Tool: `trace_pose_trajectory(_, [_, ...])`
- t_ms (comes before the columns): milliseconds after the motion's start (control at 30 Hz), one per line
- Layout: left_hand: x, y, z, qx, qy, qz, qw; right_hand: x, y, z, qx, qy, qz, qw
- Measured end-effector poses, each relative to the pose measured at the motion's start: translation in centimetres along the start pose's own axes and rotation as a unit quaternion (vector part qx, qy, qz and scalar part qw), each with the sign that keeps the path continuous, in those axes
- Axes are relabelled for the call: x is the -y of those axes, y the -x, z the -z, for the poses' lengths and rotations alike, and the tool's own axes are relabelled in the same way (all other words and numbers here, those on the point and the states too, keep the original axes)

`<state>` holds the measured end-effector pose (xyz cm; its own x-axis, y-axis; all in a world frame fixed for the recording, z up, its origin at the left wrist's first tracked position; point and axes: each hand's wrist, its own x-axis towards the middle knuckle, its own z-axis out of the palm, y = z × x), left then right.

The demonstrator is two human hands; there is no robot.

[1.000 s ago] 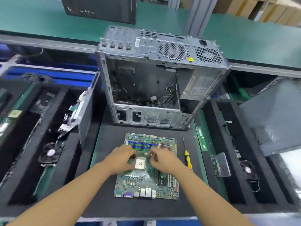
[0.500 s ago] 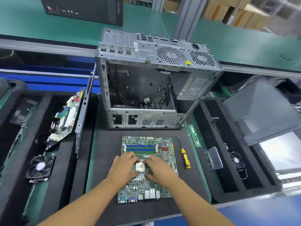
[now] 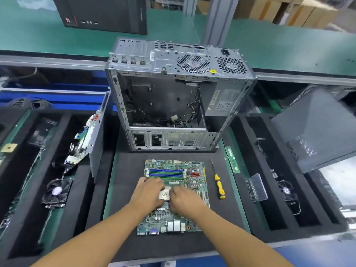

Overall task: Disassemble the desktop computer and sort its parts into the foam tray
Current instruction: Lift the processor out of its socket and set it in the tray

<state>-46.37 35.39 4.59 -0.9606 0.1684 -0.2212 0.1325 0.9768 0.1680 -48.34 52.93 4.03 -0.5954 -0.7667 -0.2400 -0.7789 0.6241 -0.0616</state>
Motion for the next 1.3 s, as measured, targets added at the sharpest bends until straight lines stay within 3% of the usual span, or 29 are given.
trace_pose_trajectory(67, [-0.1,-0.1,0.2,0.004,-0.007,-0.002,1.000,-0.6,-0.4,0.3,-0.012,-0.009,0.010,1.000])
trace_pose_trajectory(167, [0.0,-0.3,0.2,0.010,-0.007,-0.001,1.000,-2.4,-1.3,1.6,0.005,-0.179,-0.081,0.980])
trace_pose_trajectory(267, [0.0,-0.3,0.1,0.019,-0.013,-0.001,1.000,-2.8,-2.1,2.3,0.014,-0.410,-0.168,0.896])
trace_pose_trajectory(333, [0.1,-0.4,0.0,0.015,-0.012,-0.004,1.000,-2.7,-2.7,2.4,0.026,-0.479,-0.206,0.853])
trace_pose_trajectory(800, [0.8,-0.7,0.5,0.016,0.012,-0.043,0.999,-2.5,-2.4,0.4,0.015,-0.532,-0.227,0.816])
trace_pose_trajectory(1000, [1.8,-0.2,1.4,0.018,0.137,-0.032,0.990,-2.6,-2.0,0.8,0.008,-0.528,-0.215,0.822])
trace_pose_trajectory(1067, [2.2,0.2,2.2,0.030,0.305,0.037,0.951,-2.8,-1.6,1.6,-0.017,-0.515,-0.200,0.833])
trace_pose_trajectory(1167, [2.4,0.4,3.4,0.101,0.569,0.119,0.807,-3.1,-1.3,3.1,-0.068,-0.567,-0.196,0.797])
trace_pose_trajectory(1300, [2.4,0.3,4.4,0.189,0.752,0.143,0.616,-3.8,-0.5,5.5,-0.116,-0.629,-0.171,0.750])
